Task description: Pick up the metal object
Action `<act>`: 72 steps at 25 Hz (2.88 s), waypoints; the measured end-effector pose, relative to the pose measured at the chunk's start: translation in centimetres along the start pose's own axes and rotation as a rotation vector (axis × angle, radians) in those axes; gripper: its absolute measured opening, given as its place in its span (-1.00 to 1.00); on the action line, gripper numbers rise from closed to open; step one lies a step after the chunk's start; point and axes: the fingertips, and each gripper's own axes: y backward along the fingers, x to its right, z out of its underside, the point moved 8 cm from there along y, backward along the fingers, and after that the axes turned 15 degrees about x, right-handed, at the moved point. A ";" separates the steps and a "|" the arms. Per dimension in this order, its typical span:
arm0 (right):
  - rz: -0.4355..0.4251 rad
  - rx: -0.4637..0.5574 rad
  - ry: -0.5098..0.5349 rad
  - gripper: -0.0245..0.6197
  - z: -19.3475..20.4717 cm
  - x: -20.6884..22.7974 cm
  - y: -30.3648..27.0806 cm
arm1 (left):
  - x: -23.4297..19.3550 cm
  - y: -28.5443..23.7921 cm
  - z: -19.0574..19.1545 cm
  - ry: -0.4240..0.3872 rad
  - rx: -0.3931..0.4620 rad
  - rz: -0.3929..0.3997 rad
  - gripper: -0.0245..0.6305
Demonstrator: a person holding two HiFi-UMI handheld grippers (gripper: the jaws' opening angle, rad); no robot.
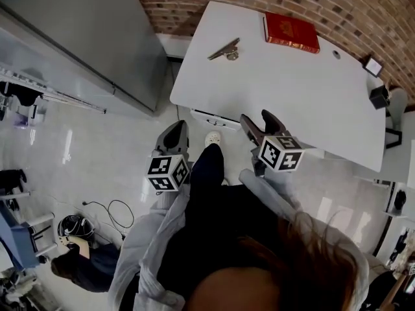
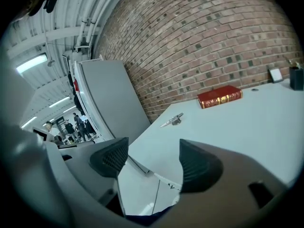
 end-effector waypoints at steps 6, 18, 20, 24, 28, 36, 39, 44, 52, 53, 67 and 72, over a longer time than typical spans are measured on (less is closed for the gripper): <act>0.017 0.016 -0.013 0.15 -2.3 1.0 -4.5 | -1.4 -5.0 -0.8 -0.001 -0.019 0.035 -0.88; 0.049 0.002 -0.135 0.12 -4.0 3.5 -12.2 | -5.2 -12.3 -0.8 0.015 -0.045 0.047 -0.88; 0.048 -0.008 -0.172 0.10 -4.0 4.0 -13.4 | -5.7 -13.4 -0.6 0.018 -0.048 0.047 -0.88; 0.053 -0.023 -0.310 0.02 -3.6 5.2 -15.9 | -6.5 -15.7 -0.4 0.013 -0.057 0.054 -0.88; 0.065 -0.029 -0.470 -0.09 -3.1 6.7 -18.3 | -7.5 -17.5 -0.2 0.015 -0.064 0.051 -0.88; 0.106 -0.038 -0.782 -0.16 -1.5 9.9 -23.5 | -8.9 -20.6 0.5 0.020 -0.116 0.048 -0.88; 0.125 -0.042 -0.834 -0.21 -0.9 10.7 -25.2 | -9.5 -21.7 0.9 0.018 -0.130 0.047 -0.88; 0.169 -0.064 -0.899 -0.35 0.1 11.6 -27.3 | -10.1 -23.1 1.1 0.029 -0.132 0.040 -0.88; 0.222 -0.071 -0.939 -0.60 1.2 12.2 -28.9 | -10.9 -24.1 1.7 0.044 -0.153 0.020 -0.88; 0.222 -0.065 -0.940 -0.64 1.2 12.2 -29.0 | -11.0 -24.2 1.8 0.044 -0.154 0.018 -0.88; 0.147 -0.020 -0.905 -0.87 0.1 11.6 -29.0 | -11.3 -23.1 1.9 0.027 -0.139 0.007 -0.88; 0.096 0.003 -0.871 -0.87 -0.8 11.0 -27.6 | -10.4 -21.7 1.6 0.017 -0.116 0.013 -0.88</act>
